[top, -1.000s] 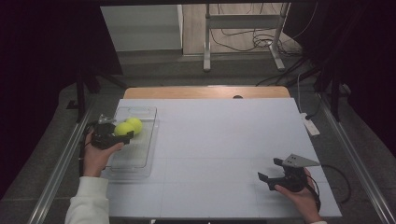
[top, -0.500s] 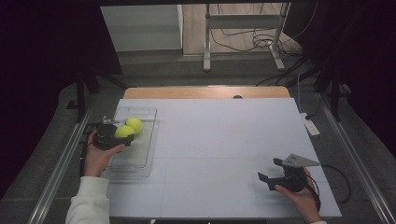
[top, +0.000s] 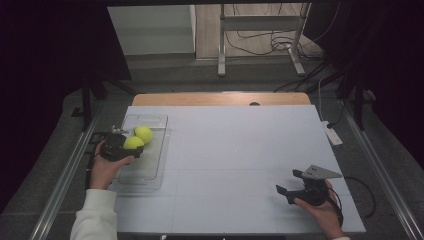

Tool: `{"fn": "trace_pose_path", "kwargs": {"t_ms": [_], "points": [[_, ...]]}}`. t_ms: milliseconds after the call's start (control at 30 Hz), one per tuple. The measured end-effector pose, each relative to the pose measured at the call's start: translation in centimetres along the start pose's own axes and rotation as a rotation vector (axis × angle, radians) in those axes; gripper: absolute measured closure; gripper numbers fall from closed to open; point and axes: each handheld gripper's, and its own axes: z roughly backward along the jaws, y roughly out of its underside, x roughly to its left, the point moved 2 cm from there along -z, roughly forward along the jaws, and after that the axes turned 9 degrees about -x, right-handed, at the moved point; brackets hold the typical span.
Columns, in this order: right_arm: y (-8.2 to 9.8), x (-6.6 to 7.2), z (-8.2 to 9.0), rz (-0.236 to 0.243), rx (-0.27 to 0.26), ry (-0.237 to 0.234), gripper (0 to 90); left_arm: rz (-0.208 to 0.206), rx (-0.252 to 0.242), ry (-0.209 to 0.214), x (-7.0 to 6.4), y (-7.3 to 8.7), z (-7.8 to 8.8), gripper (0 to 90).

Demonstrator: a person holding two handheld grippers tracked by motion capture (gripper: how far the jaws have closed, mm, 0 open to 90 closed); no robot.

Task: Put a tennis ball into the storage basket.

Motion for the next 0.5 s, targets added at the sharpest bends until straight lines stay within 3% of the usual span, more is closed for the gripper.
{"fn": "trace_pose_path", "kwargs": {"t_ms": [500], "points": [[0.01, 0.00, -0.01, 0.000, 0.000, -0.001, 10.0, 0.007, 0.008, -0.010, 0.06, 0.17, -0.20, 25.7]]}}
